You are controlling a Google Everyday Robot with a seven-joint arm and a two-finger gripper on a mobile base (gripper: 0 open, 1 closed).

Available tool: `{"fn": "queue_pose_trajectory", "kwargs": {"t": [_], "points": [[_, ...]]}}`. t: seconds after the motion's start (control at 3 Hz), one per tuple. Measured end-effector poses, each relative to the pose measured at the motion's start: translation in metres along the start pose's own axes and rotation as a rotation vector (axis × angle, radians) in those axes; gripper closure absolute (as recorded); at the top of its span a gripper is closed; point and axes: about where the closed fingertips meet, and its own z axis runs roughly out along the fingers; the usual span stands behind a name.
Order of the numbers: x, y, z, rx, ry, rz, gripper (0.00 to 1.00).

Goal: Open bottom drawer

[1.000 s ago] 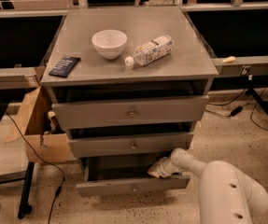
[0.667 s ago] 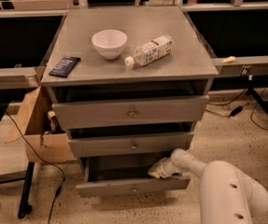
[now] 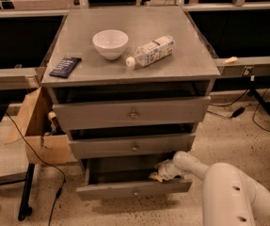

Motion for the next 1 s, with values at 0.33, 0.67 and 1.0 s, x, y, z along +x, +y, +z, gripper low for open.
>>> {"fn": "queue_pose_trajectory", "kwargs": {"t": [0.33, 0.67, 1.0], "points": [[-0.004, -0.007, 0.002, 0.000, 0.000, 0.000, 0.00], [-0.005, -0.015, 0.000, 0.010, 0.003, -0.005, 0.00], [0.002, -0.021, -0.008, 0.032, 0.016, -0.020, 0.00]]}}
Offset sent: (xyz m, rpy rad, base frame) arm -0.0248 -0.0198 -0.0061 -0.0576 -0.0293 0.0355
